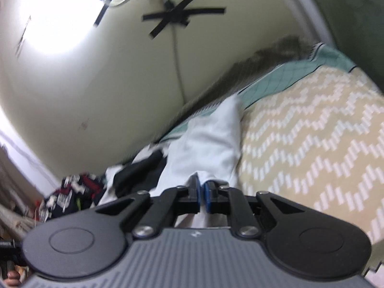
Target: Fold small clothes
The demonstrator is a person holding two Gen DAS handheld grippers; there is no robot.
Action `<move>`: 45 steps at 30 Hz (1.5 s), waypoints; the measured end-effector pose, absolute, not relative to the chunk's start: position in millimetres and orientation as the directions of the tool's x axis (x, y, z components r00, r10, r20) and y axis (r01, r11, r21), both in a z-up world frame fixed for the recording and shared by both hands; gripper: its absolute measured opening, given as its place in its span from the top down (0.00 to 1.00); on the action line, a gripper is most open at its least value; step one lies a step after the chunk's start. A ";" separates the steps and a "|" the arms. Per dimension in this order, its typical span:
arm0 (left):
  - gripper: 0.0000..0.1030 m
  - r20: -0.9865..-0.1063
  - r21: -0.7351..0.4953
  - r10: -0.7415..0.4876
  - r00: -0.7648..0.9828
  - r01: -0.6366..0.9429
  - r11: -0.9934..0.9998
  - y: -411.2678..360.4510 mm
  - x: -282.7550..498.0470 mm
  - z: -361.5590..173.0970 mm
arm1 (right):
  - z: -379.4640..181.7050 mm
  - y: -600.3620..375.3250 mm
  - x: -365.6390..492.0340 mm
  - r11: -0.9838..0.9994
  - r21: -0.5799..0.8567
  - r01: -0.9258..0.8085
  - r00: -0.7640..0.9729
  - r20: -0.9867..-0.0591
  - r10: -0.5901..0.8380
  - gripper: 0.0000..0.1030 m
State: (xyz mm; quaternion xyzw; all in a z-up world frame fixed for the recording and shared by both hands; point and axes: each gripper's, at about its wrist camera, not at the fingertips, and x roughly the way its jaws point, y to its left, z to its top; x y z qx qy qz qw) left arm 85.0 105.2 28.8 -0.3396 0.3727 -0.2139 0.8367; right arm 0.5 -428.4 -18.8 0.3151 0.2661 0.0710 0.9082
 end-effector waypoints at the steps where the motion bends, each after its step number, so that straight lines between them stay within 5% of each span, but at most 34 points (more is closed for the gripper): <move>1: 0.94 -0.484 -0.725 -0.582 0.654 0.072 0.684 104.3 101.3 28.2 | -18.1 -429.8 3.1 0.793 0.606 0.055 0.851 -0.445 0.281 0.93; 2: 0.84 -0.507 -0.715 -0.543 0.669 0.025 0.698 104.3 115.0 24.6 | -17.1 -428.6 4.9 0.805 0.589 0.066 0.850 -0.456 0.263 0.93; 3: 0.64 -0.545 -0.697 -0.510 0.665 -0.021 0.717 102.4 127.7 18.9 | -15.6 -425.9 5.4 0.826 0.559 0.072 0.850 -0.468 0.242 0.91; 6: 0.50 -0.584 -0.680 -0.505 0.636 -0.043 0.732 97.8 136.2 1.1 | -10.7 -421.3 -1.1 0.857 0.513 0.056 0.851 -0.473 0.228 0.63; 7: 0.49 -0.590 -0.671 -0.515 0.622 -0.023 0.741 94.1 134.6 -3.6 | -9.9 -422.6 -4.9 0.858 0.511 0.050 0.849 -0.474 0.233 0.40; 9: 0.39 -0.615 -0.632 -0.502 0.608 -0.001 0.775 89.4 125.0 -12.0 | -7.4 -423.8 -19.2 0.867 0.497 0.033 0.863 -0.452 0.226 0.32; 12: 0.31 -0.659 -0.560 -0.457 0.597 0.017 0.829 88.3 108.2 -22.2 | -6.9 -423.3 -40.6 0.900 0.435 0.031 0.870 -0.455 0.190 0.33; 17: 0.33 -0.680 -0.533 -0.486 0.549 0.085 0.842 86.5 91.4 -34.2 | -24.3 -420.0 -58.8 0.912 0.404 0.075 0.822 -0.542 0.173 0.39; 19: 0.39 -0.685 -0.506 -0.480 0.548 0.116 0.855 78.1 90.7 -36.0 | -27.2 -411.7 -66.5 0.926 0.372 0.070 0.818 -0.552 0.160 0.67; 21: 0.78 -0.706 -0.450 -0.440 0.555 0.128 0.884 69.1 92.6 -37.6 | -26.9 -401.9 -68.8 0.943 0.327 0.054 0.808 -0.569 0.151 1.00; 23: 0.92 -0.717 -0.403 -0.403 0.569 0.135 0.905 64.1 93.6 -37.4 | -22.1 -390.2 -71.4 0.963 0.265 0.046 0.811 -0.573 0.119 1.00; 31: 0.87 -0.697 -0.401 -0.421 0.580 0.171 0.900 69.0 88.0 -42.5 | -19.7 -380.6 -91.3 0.998 0.059 0.030 0.743 -0.669 0.017 1.00; 32: 0.82 -0.692 -0.397 -0.419 0.588 0.174 0.901 70.2 86.6 -39.5 | -15.8 -380.5 -91.5 0.999 0.033 0.042 0.750 -0.661 -0.010 0.90; 33: 0.76 -0.682 -0.390 -0.411 0.606 0.174 0.904 71.1 85.4 -35.8 | -10.9 -381.4 -91.6 0.998 0.026 0.054 0.768 -0.640 -0.025 0.62; 34: 0.74 -0.661 -0.385 -0.405 0.631 0.178 0.905 73.4 83.0 -30.7 | -3.4 -382.5 -92.4 0.997 0.027 0.069 0.794 -0.607 -0.038 0.52; 40: 0.58 -0.519 -0.389 -0.423 0.743 0.235 0.891 73.9 85.0 -13.3 | 21.8 -346.3 -68.1 0.996 0.051 -0.067 0.849 -0.521 0.084 0.56; 43: 0.57 -0.491 -0.370 -0.383 0.783 0.210 0.905 70.0 96.3 -23.0 | 17.1 -303.1 -41.8 0.972 0.095 -0.215 0.803 -0.550 0.231 0.82; 45: 0.57 -0.479 -0.427 -0.415 0.774 0.208 0.880 74.1 103.8 -33.4 | 9.2 -269.3 -22.2 0.943 0.124 -0.310 0.743 -0.587 0.322 0.88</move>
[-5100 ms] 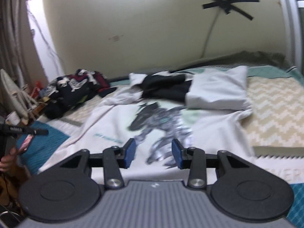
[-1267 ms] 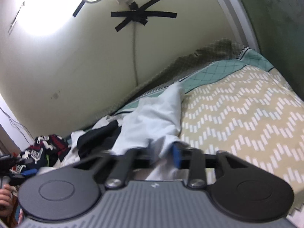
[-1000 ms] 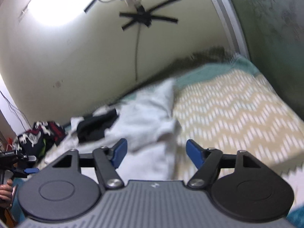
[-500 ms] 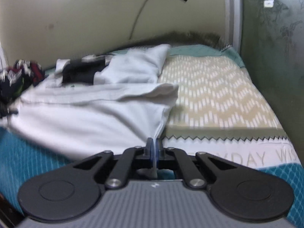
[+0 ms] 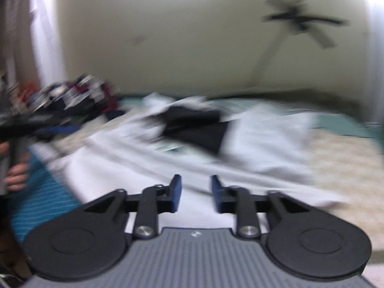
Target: Fold small clothes
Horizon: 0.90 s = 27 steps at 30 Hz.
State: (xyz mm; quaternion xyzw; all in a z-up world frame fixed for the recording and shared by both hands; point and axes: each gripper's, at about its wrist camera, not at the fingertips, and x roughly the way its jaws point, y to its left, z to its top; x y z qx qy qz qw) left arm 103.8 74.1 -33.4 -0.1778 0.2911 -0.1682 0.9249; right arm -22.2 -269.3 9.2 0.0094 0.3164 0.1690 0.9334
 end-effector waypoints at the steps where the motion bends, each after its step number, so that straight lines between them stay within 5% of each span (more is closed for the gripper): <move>1: 0.57 -0.471 -0.443 -0.425 0.773 0.209 0.872 76.4 105.1 -37.2 | 4.4 -251.8 -13.7 0.929 0.134 -0.345 0.714 -0.605 0.352 0.88; 8: 0.57 -0.446 -0.477 -0.440 0.779 0.209 0.854 86.5 104.2 -43.4 | -15.4 -153.7 31.0 0.837 0.109 -0.537 0.572 -0.682 0.456 0.88; 15: 0.52 -0.405 -0.525 -0.469 0.785 0.220 0.822 95.5 101.8 -41.1 | -22.7 -121.7 71.1 0.814 0.184 -0.552 0.519 -0.688 0.508 0.88; 23: 0.49 -0.387 -0.558 -0.481 0.787 0.215 0.802 102.5 101.5 -40.6 | -11.4 -118.3 127.3 0.908 0.066 -0.414 0.694 -0.622 0.362 0.89; 27: 0.49 -0.383 -0.576 -0.492 0.782 0.215 0.789 104.5 102.3 -41.3 | 3.5 -134.5 127.1 0.913 0.139 -0.383 0.730 -0.560 0.391 0.88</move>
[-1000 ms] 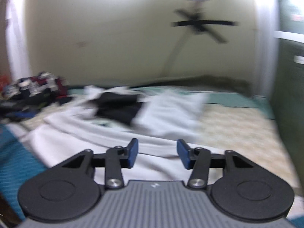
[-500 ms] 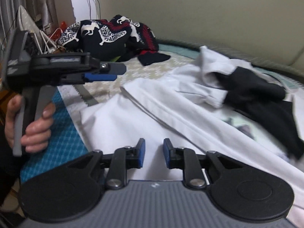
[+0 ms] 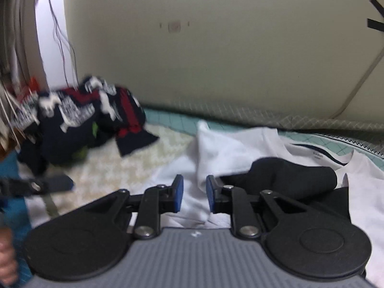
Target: Fold small clothes
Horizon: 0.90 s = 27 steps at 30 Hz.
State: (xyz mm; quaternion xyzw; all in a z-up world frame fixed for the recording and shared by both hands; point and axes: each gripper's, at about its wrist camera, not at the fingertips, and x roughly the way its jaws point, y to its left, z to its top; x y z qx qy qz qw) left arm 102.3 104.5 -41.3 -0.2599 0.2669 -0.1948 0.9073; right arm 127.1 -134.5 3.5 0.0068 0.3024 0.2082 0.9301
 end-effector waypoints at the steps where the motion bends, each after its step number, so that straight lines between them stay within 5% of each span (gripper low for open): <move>1: 0.49 -0.382 -0.579 -0.494 0.781 0.215 0.787 104.8 102.4 -41.5 | 5.6 -134.9 121.8 0.908 0.140 -0.394 0.731 -0.551 0.402 0.86; 11: 0.49 -0.363 -0.580 -0.483 0.796 0.213 0.787 106.4 99.6 -39.3 | -26.6 -94.3 98.8 0.742 0.255 -0.620 0.445 -0.664 0.601 0.82; 15: 0.48 -0.369 -0.566 -0.459 0.808 0.196 0.801 106.6 99.4 -38.7 | -28.6 -93.6 143.1 0.807 0.249 -0.535 0.521 -0.655 0.547 0.99; 17: 0.48 -0.377 -0.565 -0.453 0.807 0.187 0.803 107.2 100.4 -39.5 | -18.4 -105.7 157.0 0.840 0.291 -0.458 0.595 -0.601 0.533 0.77; 18: 0.48 -0.381 -0.566 -0.453 0.806 0.185 0.804 107.3 101.0 -39.9 | -13.1 -113.2 159.2 0.836 0.331 -0.437 0.608 -0.577 0.546 0.59; 21: 0.48 -0.387 -0.565 -0.460 0.799 0.188 0.803 106.6 102.2 -40.7 | -0.1 -141.6 153.2 0.798 0.443 -0.407 0.606 -0.523 0.599 0.61; 27: 0.48 -0.388 -0.564 -0.505 0.771 0.235 0.792 99.2 102.4 -41.8 | -9.4 -195.2 93.4 0.853 0.349 -0.389 0.638 -0.565 0.522 0.61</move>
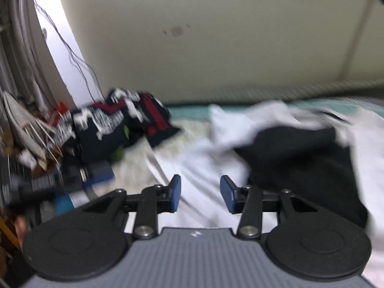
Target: Fold small clothes
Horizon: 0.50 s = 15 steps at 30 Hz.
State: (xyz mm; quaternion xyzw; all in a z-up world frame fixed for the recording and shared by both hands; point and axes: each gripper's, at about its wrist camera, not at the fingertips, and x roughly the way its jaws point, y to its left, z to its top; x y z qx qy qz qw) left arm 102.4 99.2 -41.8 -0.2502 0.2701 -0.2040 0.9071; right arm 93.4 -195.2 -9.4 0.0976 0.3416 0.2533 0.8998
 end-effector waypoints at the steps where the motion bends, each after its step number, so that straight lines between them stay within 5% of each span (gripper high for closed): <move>1: 0.48 -0.390 -0.559 -0.510 0.767 0.243 0.793 97.0 102.1 -42.0 | -13.6 -205.9 81.8 0.869 0.318 -0.379 0.645 -0.582 0.495 0.61; 8: 0.48 -0.443 -0.499 -0.495 0.747 0.254 0.829 81.9 102.9 -45.8 | -27.5 -279.9 31.0 0.991 0.058 -0.119 0.778 -0.615 0.129 0.61; 11: 0.51 -0.463 -0.490 -0.516 0.721 0.277 0.827 72.8 103.7 -44.2 | -19.5 -319.3 9.7 0.975 0.212 -0.071 0.796 -0.577 0.184 0.60; 15: 0.57 -0.471 -0.465 -0.581 0.664 0.373 0.803 44.1 101.8 -29.9 | -12.1 -314.6 -11.4 0.957 0.234 -0.173 0.780 -0.560 0.278 0.60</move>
